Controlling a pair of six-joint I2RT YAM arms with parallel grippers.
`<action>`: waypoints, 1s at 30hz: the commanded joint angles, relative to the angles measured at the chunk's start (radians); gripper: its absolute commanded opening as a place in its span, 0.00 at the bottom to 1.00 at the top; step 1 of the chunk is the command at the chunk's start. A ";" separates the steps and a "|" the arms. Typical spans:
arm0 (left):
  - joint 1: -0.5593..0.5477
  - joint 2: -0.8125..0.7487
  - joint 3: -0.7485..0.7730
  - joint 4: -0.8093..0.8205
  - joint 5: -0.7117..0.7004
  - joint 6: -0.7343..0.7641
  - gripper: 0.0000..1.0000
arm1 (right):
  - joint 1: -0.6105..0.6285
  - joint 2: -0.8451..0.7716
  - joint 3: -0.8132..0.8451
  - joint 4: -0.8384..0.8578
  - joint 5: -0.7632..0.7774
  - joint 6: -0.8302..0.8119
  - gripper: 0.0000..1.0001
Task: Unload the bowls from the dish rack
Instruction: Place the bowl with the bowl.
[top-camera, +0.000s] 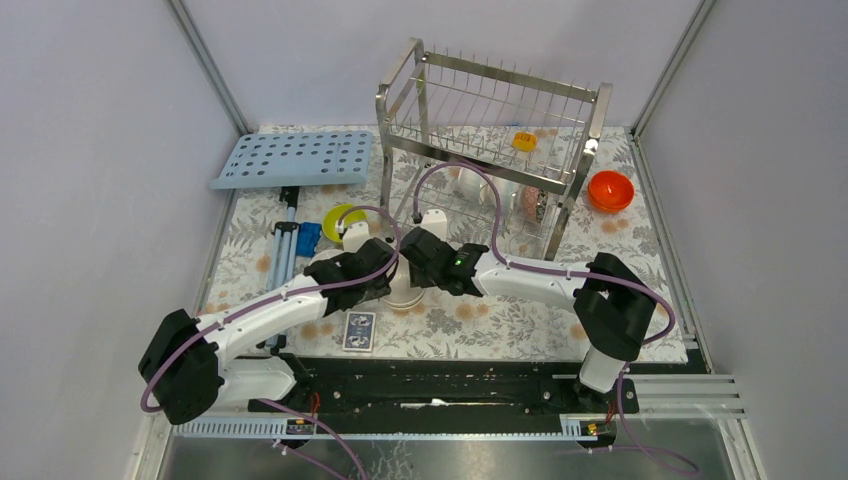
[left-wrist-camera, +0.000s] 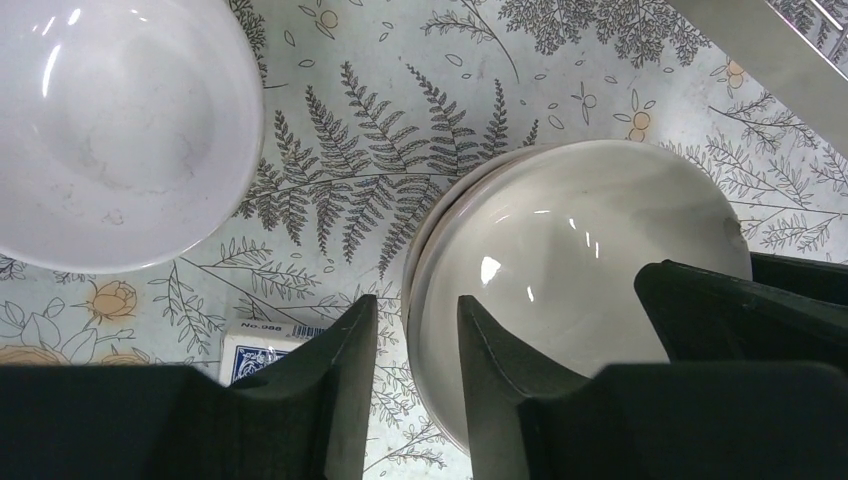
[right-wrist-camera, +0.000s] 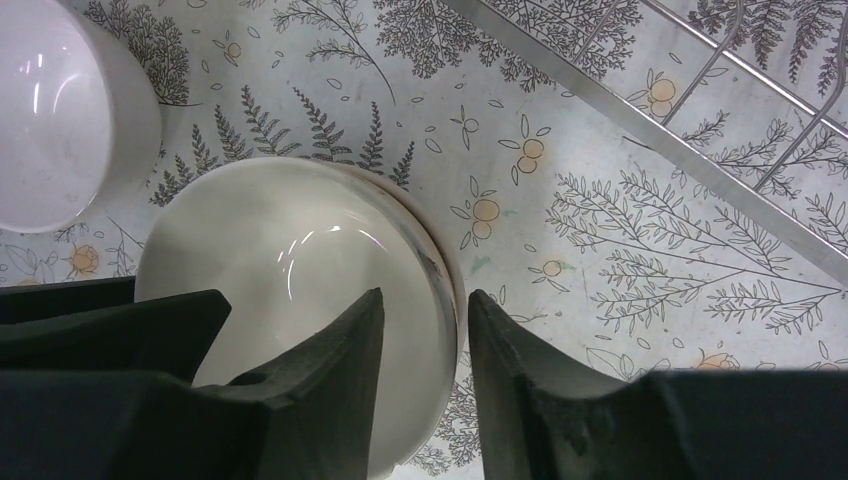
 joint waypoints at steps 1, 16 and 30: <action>0.004 -0.012 0.015 0.004 -0.008 0.009 0.40 | -0.009 -0.039 0.014 0.011 -0.008 0.024 0.46; 0.004 -0.093 0.063 -0.059 0.011 0.035 0.47 | -0.009 -0.180 -0.044 -0.007 -0.031 0.025 0.57; 0.004 -0.194 0.009 -0.037 0.056 0.062 0.55 | -0.012 -0.258 -0.178 0.111 -0.086 0.039 0.54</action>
